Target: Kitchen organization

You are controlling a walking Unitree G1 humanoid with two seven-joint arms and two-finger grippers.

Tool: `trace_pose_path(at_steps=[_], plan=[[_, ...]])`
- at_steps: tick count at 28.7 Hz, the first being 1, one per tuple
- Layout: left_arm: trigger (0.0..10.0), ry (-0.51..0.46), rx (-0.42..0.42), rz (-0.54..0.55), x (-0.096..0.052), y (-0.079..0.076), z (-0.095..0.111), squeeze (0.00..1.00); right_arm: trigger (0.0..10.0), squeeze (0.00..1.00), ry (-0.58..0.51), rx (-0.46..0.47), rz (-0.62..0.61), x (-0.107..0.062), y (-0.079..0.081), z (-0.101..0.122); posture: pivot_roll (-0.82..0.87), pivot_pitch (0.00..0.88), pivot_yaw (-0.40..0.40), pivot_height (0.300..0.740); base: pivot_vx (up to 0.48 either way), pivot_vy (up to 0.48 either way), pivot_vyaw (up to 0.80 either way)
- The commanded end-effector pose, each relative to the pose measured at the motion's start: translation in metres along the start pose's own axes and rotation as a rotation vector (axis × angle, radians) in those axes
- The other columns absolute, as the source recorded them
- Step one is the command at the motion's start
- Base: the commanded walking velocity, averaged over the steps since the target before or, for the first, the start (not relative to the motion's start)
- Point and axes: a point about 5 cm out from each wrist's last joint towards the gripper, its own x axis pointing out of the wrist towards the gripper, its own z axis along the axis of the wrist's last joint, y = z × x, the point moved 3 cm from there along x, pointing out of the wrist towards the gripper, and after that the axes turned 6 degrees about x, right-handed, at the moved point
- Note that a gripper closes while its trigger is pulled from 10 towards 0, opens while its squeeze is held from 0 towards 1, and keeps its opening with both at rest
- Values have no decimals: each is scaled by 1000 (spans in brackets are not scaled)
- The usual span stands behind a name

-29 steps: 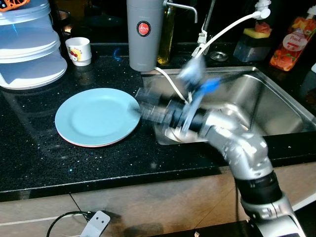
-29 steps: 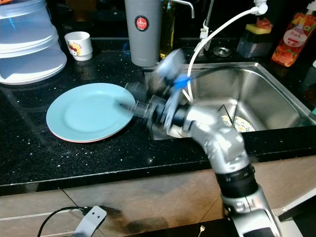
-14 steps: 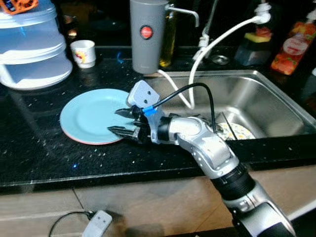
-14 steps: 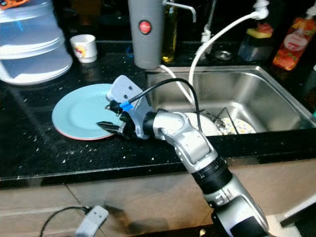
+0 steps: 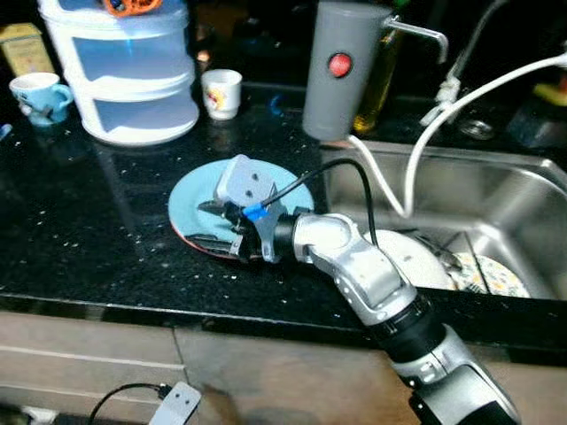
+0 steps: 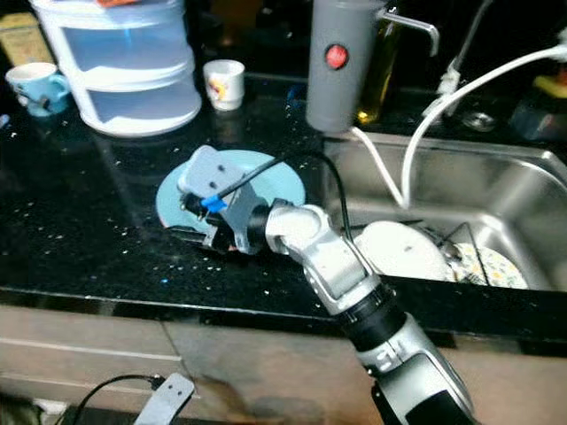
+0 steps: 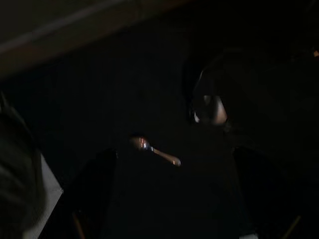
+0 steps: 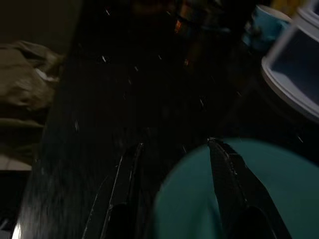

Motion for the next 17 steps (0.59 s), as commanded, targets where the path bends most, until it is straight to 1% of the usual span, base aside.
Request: trace_pose_path(at_steps=[1,4,6,12,17], plan=[[10000,24,12,-14,2,-7,-7,0,10000,0,-33,15,-9,-2,-5,5,5,0,-73,740,0,-465,800],[10000,19,16,12,2,-4,-6,0,10000,0,-46,27,-13,-3,-6,6,5,0,-71,740,0,-465,800],[10000,2,-20,53,1,0,-5,0,10000,0,-55,36,-21,-5,-8,7,8,0,-69,740,0,0,800],[10000,17,-5,40,1,-1,-7,0,10000,0,-59,40,-23,-7,-12,8,10,0,-66,740,0,0,800],[10000,24,-1,35,1,-1,-8,0,10000,0,-44,38,12,-14,-13,7,7,0,-62,740,0,0,800]])
